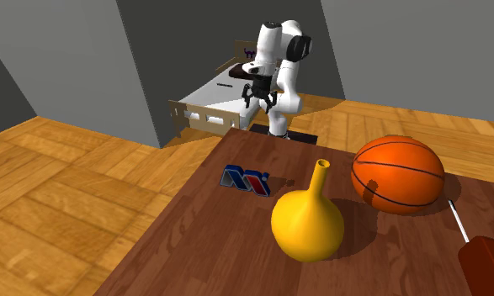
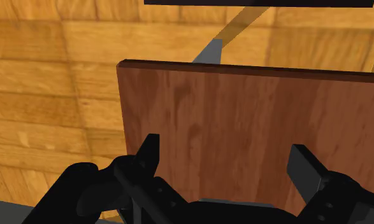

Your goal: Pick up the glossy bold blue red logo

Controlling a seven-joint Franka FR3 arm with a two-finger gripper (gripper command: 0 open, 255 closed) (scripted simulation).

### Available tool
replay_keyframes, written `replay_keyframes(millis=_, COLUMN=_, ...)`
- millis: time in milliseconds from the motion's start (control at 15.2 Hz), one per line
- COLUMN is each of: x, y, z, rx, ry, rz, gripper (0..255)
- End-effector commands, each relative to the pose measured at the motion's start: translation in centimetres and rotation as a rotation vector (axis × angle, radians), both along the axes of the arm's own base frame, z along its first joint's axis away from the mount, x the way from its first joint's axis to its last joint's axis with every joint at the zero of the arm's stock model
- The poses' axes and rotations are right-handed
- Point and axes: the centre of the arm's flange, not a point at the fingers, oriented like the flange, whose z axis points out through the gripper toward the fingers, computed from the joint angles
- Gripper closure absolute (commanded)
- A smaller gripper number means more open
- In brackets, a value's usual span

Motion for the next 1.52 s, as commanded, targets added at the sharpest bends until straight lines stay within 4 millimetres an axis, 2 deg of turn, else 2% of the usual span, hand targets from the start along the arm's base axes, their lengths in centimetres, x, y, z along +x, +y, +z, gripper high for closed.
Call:
replay_keyframes(millis=0, x=0.0, y=0.0, z=0.0, rx=0.0, ry=0.0, rz=0.0, gripper=0)
replay_keyframes(millis=396, x=5.9, y=5.2, z=-1.1, rx=0.059, ry=-0.009, rz=-0.31, gripper=0)
replay_keyframes(millis=726, x=11.8, y=8.0, z=-1.7, rx=0.108, ry=-0.016, rz=-0.568, gripper=0)
replay_keyframes(millis=1122, x=19.5, y=9.2, z=-2.3, rx=0.167, ry=-0.024, rz=-0.878, gripper=0)
replay_keyframes(millis=1452, x=26.1, y=8.5, z=-2.7, rx=0.216, ry=-0.031, rz=-1.137, gripper=0)
